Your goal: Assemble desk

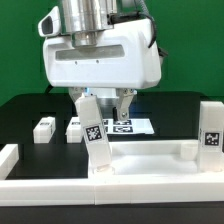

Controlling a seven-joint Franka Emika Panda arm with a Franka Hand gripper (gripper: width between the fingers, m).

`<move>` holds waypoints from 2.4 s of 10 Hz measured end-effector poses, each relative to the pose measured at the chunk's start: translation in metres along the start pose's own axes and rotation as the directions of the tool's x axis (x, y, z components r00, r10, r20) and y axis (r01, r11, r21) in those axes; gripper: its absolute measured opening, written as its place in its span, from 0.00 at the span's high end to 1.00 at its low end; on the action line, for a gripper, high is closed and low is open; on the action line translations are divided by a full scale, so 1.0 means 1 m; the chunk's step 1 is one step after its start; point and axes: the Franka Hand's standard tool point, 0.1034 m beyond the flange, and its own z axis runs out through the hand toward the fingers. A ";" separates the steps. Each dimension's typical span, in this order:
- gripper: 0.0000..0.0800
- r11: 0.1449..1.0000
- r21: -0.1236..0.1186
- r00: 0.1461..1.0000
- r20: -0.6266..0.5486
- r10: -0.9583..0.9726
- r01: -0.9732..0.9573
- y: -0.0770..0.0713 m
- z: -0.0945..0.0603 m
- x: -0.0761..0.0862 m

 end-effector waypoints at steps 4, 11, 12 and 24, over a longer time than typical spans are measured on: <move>0.19 0.951 -0.001 0.951 0.000 -0.310 0.310 0.009 0.001 0.005; 0.25 0.911 0.005 0.911 0.019 -0.412 0.412 0.012 -0.002 0.010; 0.47 0.941 0.003 0.941 0.020 -0.338 0.338 0.012 -0.002 0.009; 0.63 0.766 0.070 0.768 0.003 0.640 -0.639 -0.006 0.004 -0.012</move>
Offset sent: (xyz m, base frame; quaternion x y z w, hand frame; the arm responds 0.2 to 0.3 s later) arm -0.0035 -0.0013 -0.0008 0.0295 0.0012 -0.2011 0.9791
